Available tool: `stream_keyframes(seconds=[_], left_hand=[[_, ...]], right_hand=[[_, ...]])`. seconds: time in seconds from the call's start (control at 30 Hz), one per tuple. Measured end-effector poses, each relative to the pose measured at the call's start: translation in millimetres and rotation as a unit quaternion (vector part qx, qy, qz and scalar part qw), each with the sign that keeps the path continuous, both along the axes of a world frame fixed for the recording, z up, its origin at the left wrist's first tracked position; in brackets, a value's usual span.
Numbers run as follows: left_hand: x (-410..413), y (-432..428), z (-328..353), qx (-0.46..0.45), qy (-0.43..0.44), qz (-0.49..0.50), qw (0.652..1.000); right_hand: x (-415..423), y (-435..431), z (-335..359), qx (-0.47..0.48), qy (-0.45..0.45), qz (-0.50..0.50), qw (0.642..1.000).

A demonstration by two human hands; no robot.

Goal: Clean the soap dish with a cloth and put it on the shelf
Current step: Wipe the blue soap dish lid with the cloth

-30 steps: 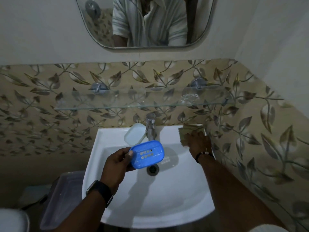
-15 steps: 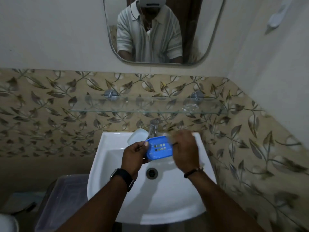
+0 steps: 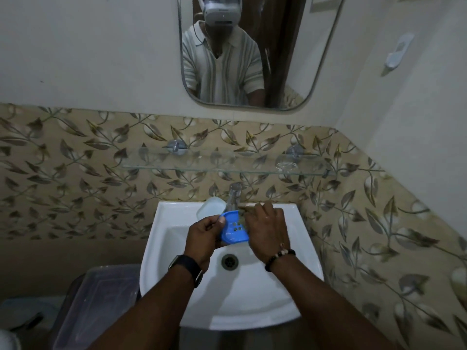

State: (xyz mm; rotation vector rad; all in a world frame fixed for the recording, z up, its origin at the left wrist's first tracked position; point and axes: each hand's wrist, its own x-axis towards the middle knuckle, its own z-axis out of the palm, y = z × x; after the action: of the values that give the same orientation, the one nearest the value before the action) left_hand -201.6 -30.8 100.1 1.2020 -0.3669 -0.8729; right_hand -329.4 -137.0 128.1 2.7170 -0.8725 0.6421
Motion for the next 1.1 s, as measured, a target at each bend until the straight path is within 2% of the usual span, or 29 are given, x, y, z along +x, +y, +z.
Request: stream_keyframes(seconds=[0.1, 0.17, 0.27, 0.33, 0.47, 0.53, 0.63, 0.73, 0.83, 0.93, 1.03, 1.1], left_hand=[[4.4, 0.7, -0.5, 0.001, 0.002, -0.011, 1.000], [11.8, -0.8, 2.3, 0.004, 0.005, -0.001, 1.000], [22.9, -0.6, 7.7, 0.003, 0.001, 0.026, 1.000], [26.1, 1.1, 9.8, 0.001, -0.003, 0.037, 0.999], [32.2, 3.3, 13.3, -0.005, 0.018, 0.063, 0.998], [32.2, 2.9, 14.4, -0.007, 0.015, 0.063, 0.998], [27.6, 3.7, 10.3, -0.007, 0.002, 0.061, 0.998], [28.2, 6.7, 4.7, -0.002, -0.016, 0.056, 0.998], [29.1, 9.2, 4.7, -0.007, -0.043, 0.046, 0.998], [29.8, 7.4, 8.7, -0.008, -0.059, 0.047, 0.997], [37.4, 7.8, 10.4, -0.004, -0.042, 0.075, 0.996], [40.1, 10.7, 9.1, -0.003, -0.039, 0.074, 0.996]], right_hand=[[18.4, 24.2, 0.2, 0.139, -0.050, 0.017, 0.989], [22.1, 33.5, -0.8, 0.166, -0.039, 0.065, 0.983], [14.2, 34.7, 7.4, 0.142, -0.018, 0.132, 0.981], [6.8, 26.7, 13.8, 0.082, -0.008, 0.150, 0.985], [-1.6, 9.5, 17.1, -0.003, 0.015, 0.061, 0.998], [5.2, 19.2, 11.5, 0.035, -0.010, 0.028, 0.999], [26.4, 46.7, 3.6, 0.115, -0.060, 0.100, 0.986], [28.7, 47.1, 6.3, 0.069, -0.030, 0.143, 0.987], [22.7, 28.3, 16.8, -0.007, 0.026, 0.098, 0.995], [30.6, 32.2, 19.1, 0.070, -0.003, 0.041, 0.997], [38.4, 47.7, 8.1, 0.113, -0.006, 0.115, 0.987], [34.6, 43.0, 10.5, 0.073, 0.029, 0.153, 0.985]])
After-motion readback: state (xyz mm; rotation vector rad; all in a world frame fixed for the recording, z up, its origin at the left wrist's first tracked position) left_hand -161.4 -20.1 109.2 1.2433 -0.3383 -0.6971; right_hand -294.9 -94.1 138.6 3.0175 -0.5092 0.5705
